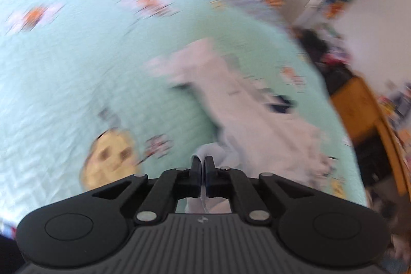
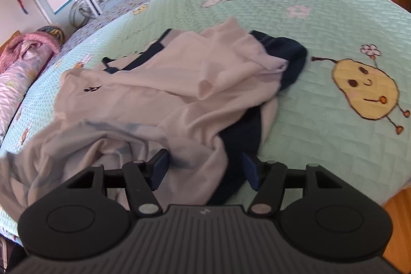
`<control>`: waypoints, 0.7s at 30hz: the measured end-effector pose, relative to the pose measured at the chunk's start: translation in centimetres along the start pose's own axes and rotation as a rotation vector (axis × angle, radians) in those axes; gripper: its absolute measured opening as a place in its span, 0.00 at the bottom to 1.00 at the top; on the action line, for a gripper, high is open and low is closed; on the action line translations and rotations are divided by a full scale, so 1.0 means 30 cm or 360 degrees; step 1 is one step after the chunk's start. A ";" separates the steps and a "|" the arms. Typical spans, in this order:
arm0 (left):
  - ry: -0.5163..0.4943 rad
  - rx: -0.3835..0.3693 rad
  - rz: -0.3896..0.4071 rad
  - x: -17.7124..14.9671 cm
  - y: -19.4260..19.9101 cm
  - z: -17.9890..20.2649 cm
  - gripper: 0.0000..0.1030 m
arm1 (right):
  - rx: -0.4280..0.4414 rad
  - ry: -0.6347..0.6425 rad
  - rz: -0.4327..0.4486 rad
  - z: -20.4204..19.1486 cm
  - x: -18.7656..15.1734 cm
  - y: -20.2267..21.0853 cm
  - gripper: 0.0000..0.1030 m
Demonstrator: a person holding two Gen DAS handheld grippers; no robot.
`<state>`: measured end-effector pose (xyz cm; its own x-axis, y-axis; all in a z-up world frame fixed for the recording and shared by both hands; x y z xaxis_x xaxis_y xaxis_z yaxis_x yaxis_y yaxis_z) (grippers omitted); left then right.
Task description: Fold clothes
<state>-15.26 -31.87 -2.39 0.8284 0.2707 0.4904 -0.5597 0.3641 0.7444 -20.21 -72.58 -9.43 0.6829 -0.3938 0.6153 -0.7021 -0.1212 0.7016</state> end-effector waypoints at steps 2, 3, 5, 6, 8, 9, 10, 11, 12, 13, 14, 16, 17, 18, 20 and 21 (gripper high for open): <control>0.0029 0.0081 -0.0028 0.001 -0.043 -0.036 0.02 | 0.0014 0.0034 -0.0013 -0.015 -0.003 0.003 0.61; 0.0021 0.0124 -0.0022 0.007 -0.052 -0.045 0.02 | 0.0013 0.0049 -0.0019 -0.016 -0.005 0.008 0.61; 0.0018 0.0163 0.0002 0.025 -0.054 -0.054 0.05 | 0.0011 0.0076 -0.0030 -0.018 -0.010 0.018 0.61; 0.0029 0.0182 0.0018 0.040 -0.047 -0.061 0.07 | 0.0005 0.0074 -0.0031 -0.012 -0.010 0.024 0.61; 0.0057 0.0232 0.0057 0.068 -0.028 -0.080 0.17 | -0.0012 0.0049 -0.0027 0.005 -0.008 0.037 0.62; 0.0074 0.0252 0.0087 0.081 -0.017 -0.090 0.29 | -0.0017 0.0024 -0.0020 0.015 -0.004 0.041 0.62; 0.0091 0.0272 0.0116 0.095 -0.007 -0.101 0.38 | -0.0021 -0.0002 -0.0013 0.024 0.001 0.044 0.62; 0.0106 0.0281 0.0142 0.107 0.002 -0.110 0.39 | -0.0017 -0.0025 -0.0004 0.030 0.006 0.047 0.61; 0.0114 0.0271 0.0154 0.116 0.006 -0.112 0.39 | -0.0009 -0.0036 0.0010 0.031 0.011 0.049 0.62; 0.0115 0.0252 0.0158 0.122 0.008 -0.111 0.39 | -0.0004 -0.0042 0.0023 0.031 0.016 0.051 0.62; 0.0117 0.0232 0.0161 0.128 0.009 -0.110 0.39 | -0.0004 -0.0028 0.0037 0.028 0.021 0.052 0.62; 0.0104 0.0204 0.0153 0.128 -0.002 -0.097 0.40 | -0.0026 0.0017 0.0066 0.019 0.036 0.049 0.61; 0.0093 0.0191 0.0146 0.126 -0.011 -0.088 0.40 | -0.0039 0.0034 0.0078 0.017 0.045 0.049 0.62; 0.0085 0.0179 0.0132 0.122 -0.023 -0.080 0.40 | -0.0051 0.0048 0.0088 0.016 0.057 0.047 0.62; 0.0090 0.0153 0.0087 0.110 -0.054 -0.069 0.41 | -0.0070 0.0066 0.0110 0.021 0.086 0.045 0.62; 0.0092 0.0133 0.0072 0.105 -0.067 -0.066 0.41 | -0.0078 0.0074 0.0124 0.024 0.105 0.043 0.62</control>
<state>-11.57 -29.98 -3.24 0.7982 0.3371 0.4993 -0.5907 0.2756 0.7584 -19.12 -74.64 -6.84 0.6360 -0.3574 0.6840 -0.7436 -0.0466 0.6670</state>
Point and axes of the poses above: each gripper's, at about its wrist camera, not at the fingertips, and y roughly against the way its jaws point, z to its right, x to its top, the point moved 3 cm from there along -y, roughly the way its jaws point, and after that the axes turned 1 degree about x, right-handed, at the moved point
